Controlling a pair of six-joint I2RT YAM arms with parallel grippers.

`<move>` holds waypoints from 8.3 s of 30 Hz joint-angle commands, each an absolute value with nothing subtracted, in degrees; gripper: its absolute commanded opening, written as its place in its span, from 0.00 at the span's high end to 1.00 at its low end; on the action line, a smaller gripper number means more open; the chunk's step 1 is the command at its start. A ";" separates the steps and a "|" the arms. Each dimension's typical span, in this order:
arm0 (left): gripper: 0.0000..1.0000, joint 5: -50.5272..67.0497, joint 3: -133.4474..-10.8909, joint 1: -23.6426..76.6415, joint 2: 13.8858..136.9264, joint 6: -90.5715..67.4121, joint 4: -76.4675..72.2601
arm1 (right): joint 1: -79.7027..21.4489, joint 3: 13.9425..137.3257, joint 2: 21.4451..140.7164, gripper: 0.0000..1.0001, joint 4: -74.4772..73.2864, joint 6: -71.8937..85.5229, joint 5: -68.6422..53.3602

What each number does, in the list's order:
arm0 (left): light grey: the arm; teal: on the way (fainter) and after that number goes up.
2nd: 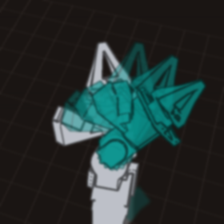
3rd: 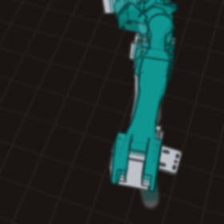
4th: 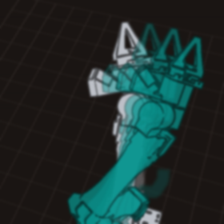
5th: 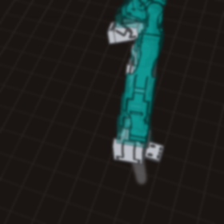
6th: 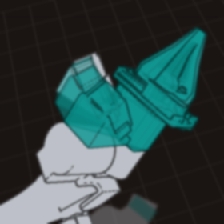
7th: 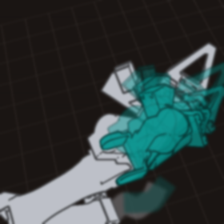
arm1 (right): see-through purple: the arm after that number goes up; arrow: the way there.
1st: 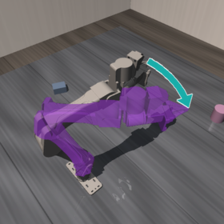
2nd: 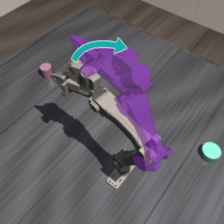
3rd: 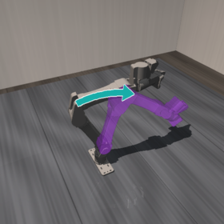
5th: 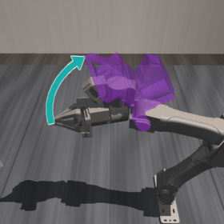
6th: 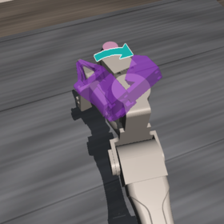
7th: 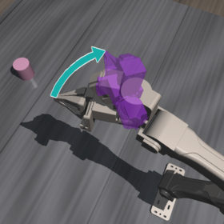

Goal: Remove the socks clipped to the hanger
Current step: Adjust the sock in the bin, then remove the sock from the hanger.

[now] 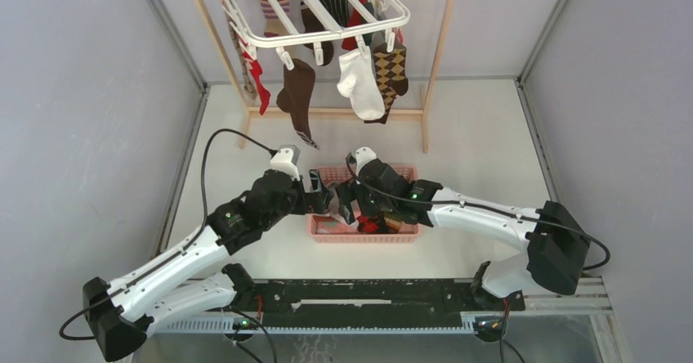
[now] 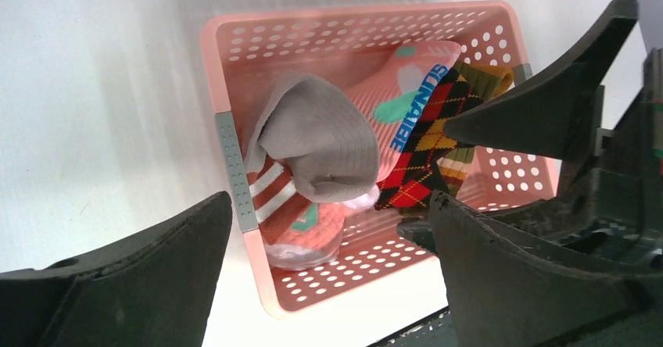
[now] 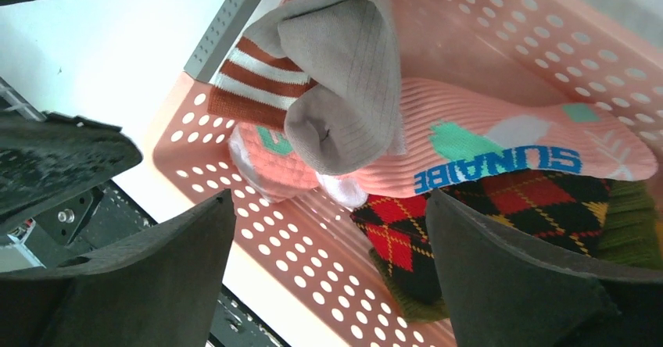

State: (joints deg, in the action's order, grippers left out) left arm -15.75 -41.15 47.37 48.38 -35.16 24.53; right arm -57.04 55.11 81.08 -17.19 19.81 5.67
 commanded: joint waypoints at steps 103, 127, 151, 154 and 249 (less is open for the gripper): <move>0.00 -9.43 -45.42 45.84 49.97 -33.35 15.12 | -41.65 73.58 76.92 0.87 4.17 10.19 -22.77; 0.00 -13.13 -42.29 45.79 55.50 -25.66 -6.73 | -44.74 82.84 81.79 0.87 -3.34 13.30 -24.31; 0.49 -24.03 -37.41 46.26 57.49 -20.28 -16.58 | -42.06 85.69 83.92 0.87 -3.64 18.73 -30.58; 0.58 -23.25 -37.74 46.29 58.09 -19.83 -16.86 | -41.80 85.78 84.24 0.87 -3.52 19.04 -31.16; 0.91 15.64 -59.11 31.21 53.26 -31.93 14.98 | -24.46 77.30 97.02 0.28 56.37 52.38 -29.07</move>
State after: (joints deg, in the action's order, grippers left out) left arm 14.02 -54.89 31.88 53.36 -31.57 16.93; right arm -23.90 74.26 96.84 52.64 50.63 -28.67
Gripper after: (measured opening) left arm 0.093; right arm 0.729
